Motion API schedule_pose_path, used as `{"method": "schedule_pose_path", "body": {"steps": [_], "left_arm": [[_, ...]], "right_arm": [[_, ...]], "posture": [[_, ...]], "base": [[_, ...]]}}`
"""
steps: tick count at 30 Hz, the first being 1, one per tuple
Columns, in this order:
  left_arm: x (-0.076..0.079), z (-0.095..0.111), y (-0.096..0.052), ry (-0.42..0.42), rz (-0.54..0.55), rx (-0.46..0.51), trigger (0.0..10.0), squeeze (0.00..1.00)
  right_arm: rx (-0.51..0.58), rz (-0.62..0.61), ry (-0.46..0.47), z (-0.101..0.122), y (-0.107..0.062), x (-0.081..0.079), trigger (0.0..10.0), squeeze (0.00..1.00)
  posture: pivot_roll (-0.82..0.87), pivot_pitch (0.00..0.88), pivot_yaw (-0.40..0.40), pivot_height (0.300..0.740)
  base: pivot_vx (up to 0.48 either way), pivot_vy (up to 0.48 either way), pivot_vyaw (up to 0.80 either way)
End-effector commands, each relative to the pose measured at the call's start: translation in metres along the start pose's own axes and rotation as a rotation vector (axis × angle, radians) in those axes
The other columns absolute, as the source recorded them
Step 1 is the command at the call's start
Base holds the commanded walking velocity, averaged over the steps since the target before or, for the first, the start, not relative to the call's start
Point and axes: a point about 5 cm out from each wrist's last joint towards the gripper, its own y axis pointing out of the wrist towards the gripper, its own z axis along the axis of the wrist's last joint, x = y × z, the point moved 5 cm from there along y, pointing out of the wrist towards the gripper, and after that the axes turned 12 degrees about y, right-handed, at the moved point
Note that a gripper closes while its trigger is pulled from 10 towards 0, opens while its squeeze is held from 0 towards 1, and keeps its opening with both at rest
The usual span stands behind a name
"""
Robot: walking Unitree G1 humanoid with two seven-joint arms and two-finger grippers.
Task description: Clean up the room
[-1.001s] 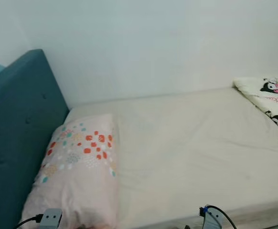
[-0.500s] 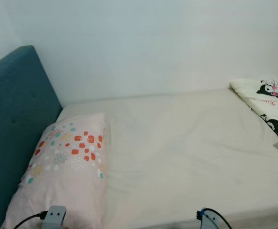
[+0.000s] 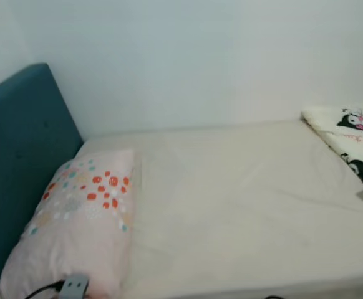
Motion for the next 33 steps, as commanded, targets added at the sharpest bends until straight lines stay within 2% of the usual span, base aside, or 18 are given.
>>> {"method": "schedule_pose_path", "body": {"steps": [1,12,21,22,26,30,33], "left_arm": [[-0.001,-0.005,-0.001,0.004,-0.002,-0.021,10.0,0.00],[0.000,-0.006,-0.001,0.001,-0.005,-0.025,10.0,0.00],[0.001,-0.007,-0.001,0.001,-0.007,-0.028,10.0,0.00],[0.001,-0.006,-0.001,0.001,-0.008,-0.027,10.0,0.00],[0.001,-0.006,0.000,0.002,-0.008,-0.025,10.0,0.00],[0.001,-0.003,0.000,0.006,-0.009,-0.021,10.0,0.00],[0.001,-0.002,0.000,0.004,-0.010,-0.018,10.0,0.00]], "right_arm": [[-0.021,0.012,-0.020,-0.007,0.000,-0.007,10.0,0.00],[-0.030,0.009,-0.024,-0.014,-0.001,-0.003,10.0,0.00],[-0.003,0.005,-0.017,-0.010,-0.001,-0.005,10.0,0.00],[0.031,0.012,-0.014,0.000,0.001,-0.011,10.0,0.00],[0.060,0.019,-0.013,0.010,0.002,-0.015,10.0,0.00],[0.139,0.047,0.002,0.044,0.003,-0.019,10.0,0.00],[0.154,0.055,-0.004,0.052,0.003,-0.019,10.0,0.00]], "posture": [[0.02,0.000,0.011,0.740],[0.02,0.000,0.013,0.740],[0.01,0.000,0.013,0.740],[0.01,0.000,0.015,0.740],[0.01,0.000,0.015,0.740],[0.01,0.000,0.017,0.740],[0.01,0.000,0.016,0.740]], "base": [[0.000,-0.480,0.00],[0.000,-0.480,0.00],[0.000,-0.480,0.00],[0.000,-0.480,0.00],[0.000,-0.480,0.00],[0.000,-0.480,0.00],[0.000,-0.480,0.42]]}}
